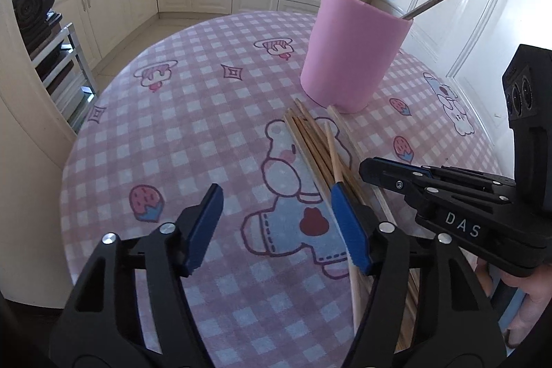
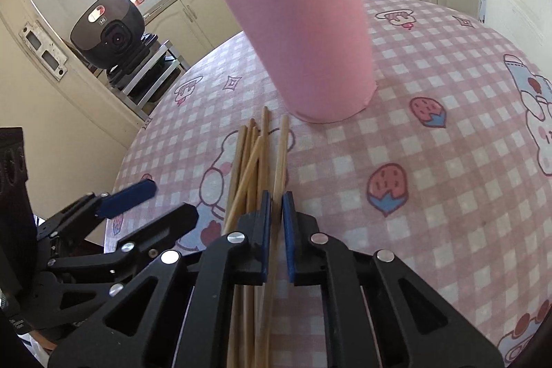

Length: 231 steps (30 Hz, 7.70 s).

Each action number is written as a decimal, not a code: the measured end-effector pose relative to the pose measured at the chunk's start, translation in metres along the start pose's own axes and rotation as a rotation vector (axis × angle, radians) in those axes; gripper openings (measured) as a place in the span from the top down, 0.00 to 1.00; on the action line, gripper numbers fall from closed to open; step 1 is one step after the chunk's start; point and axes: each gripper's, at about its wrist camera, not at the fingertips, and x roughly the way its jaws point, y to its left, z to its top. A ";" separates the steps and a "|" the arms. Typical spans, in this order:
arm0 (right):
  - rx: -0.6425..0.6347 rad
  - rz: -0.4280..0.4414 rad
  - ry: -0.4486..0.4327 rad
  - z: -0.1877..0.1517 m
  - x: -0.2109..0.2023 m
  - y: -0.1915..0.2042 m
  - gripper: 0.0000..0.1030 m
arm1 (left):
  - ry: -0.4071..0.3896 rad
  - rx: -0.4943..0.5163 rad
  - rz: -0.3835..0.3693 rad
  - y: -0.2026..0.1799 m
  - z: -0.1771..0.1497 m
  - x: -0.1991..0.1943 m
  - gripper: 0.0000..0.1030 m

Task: Organize utensils
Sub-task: 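Reach down to the chopstick pile and grasp a chopstick with each tool, then lift the held chopsticks upright over the pink cup with both tools, then lower the chopsticks into the pink cup and open both tools, then lower both open tools back toward the loose chopsticks on the table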

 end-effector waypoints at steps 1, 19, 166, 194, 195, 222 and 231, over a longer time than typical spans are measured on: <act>0.007 0.004 0.001 0.000 -0.001 -0.003 0.96 | 0.015 -0.007 -0.014 -0.002 0.000 0.004 0.44; 0.030 0.018 0.005 -0.003 -0.007 -0.016 0.96 | 0.103 0.028 -0.045 -0.033 0.009 0.031 0.69; -0.350 -0.178 -0.794 -0.015 -0.169 0.064 0.48 | -0.765 0.067 0.157 -0.021 0.017 -0.182 0.11; -0.311 -0.269 -0.075 -0.040 -0.011 0.046 0.37 | -0.291 -0.071 0.192 0.024 -0.020 -0.078 0.11; -0.310 -0.266 -0.061 -0.040 -0.009 0.045 0.37 | -0.285 -0.071 0.192 0.025 -0.021 -0.076 0.11; -0.266 -0.194 -0.066 -0.036 -0.021 0.017 0.35 | -0.101 -0.045 0.103 0.008 -0.015 -0.021 0.11; -0.217 -0.111 -0.018 -0.018 -0.010 0.004 0.62 | 0.016 0.013 0.131 -0.002 -0.004 0.017 0.40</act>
